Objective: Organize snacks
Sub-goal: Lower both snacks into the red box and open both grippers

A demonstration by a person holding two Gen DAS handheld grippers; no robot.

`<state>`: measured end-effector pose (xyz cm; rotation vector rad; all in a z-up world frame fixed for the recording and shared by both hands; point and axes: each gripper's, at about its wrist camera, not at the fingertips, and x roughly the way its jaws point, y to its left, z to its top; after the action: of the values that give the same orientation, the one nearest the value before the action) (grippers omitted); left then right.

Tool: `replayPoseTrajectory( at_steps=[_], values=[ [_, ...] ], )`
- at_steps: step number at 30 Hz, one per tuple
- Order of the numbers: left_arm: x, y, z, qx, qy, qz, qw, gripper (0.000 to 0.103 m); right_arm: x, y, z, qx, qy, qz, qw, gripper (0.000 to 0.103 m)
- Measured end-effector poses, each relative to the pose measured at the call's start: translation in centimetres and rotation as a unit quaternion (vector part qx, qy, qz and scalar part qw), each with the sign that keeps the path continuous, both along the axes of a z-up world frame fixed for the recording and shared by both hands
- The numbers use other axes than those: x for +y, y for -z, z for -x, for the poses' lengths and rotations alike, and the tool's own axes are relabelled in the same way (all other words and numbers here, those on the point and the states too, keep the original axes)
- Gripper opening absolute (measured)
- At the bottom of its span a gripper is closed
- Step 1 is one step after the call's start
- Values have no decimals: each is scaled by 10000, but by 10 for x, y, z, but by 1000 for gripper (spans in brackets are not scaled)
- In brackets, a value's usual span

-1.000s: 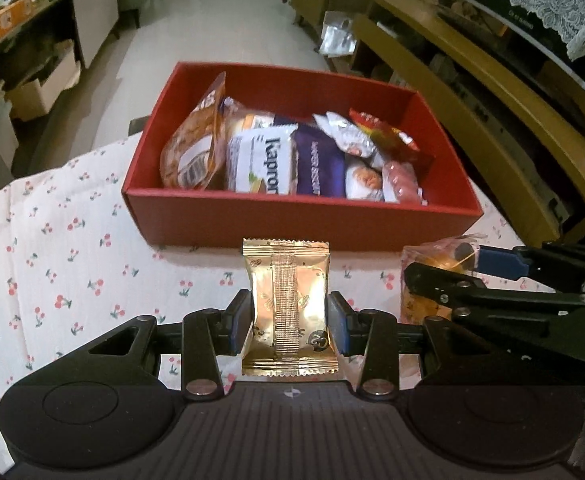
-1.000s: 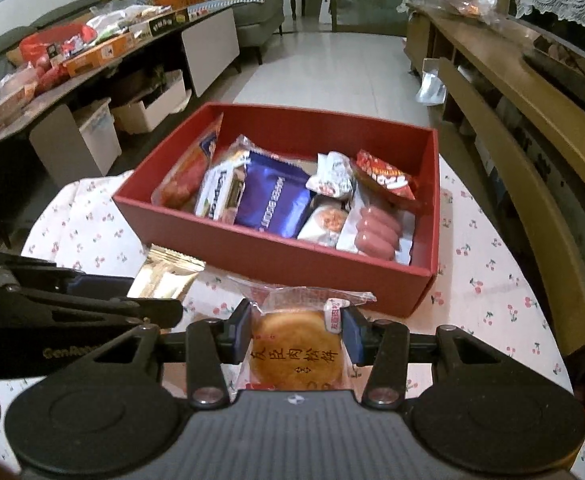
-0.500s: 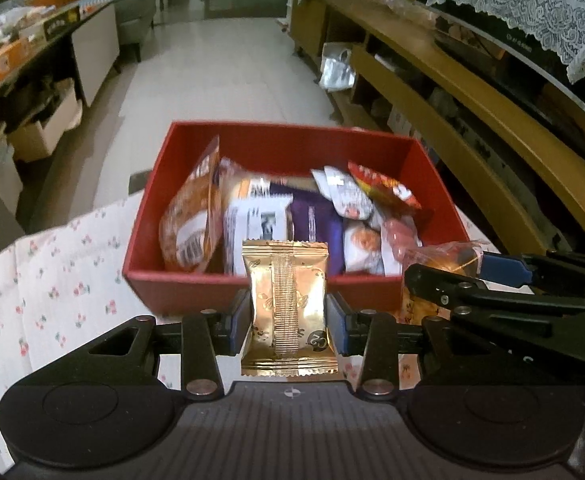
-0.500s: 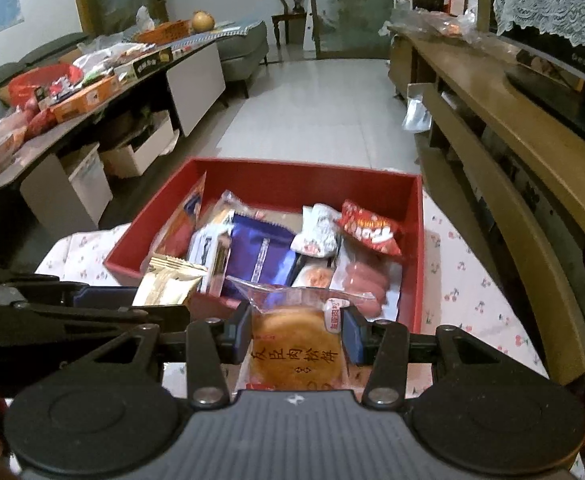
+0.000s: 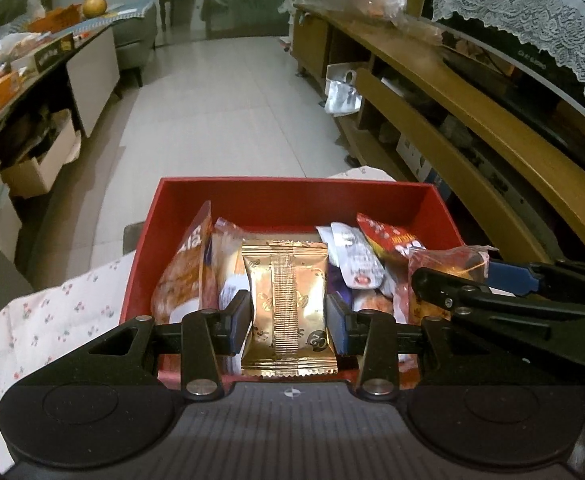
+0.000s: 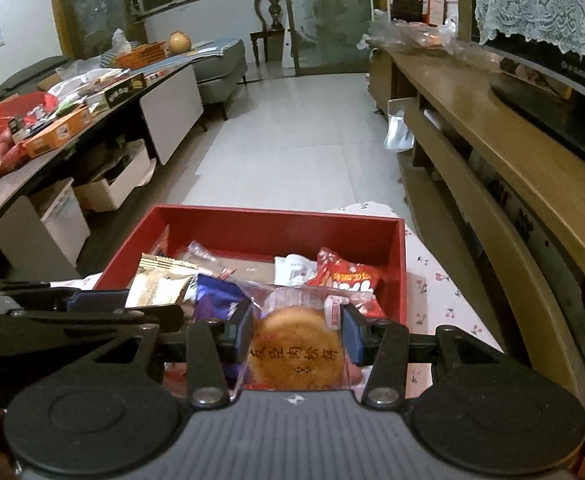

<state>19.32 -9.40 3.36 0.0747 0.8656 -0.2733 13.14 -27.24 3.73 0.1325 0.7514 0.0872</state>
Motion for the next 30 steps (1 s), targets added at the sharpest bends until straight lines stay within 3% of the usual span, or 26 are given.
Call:
replayPoseTrajectory(
  at_steps=[13, 21, 30],
  values=[
    [0, 31, -34, 304, -155, -145, 9993, 50, 3, 32, -43, 286, 51, 65, 9996, 58],
    [3, 27, -26, 284, -240, -145, 9992, 70, -3, 32, -42, 283, 222, 73, 9993, 60],
    [10, 10, -16, 91, -372, 24, 9993, 82, -6, 21, -32, 111, 300, -18, 9995, 66]
  ],
)
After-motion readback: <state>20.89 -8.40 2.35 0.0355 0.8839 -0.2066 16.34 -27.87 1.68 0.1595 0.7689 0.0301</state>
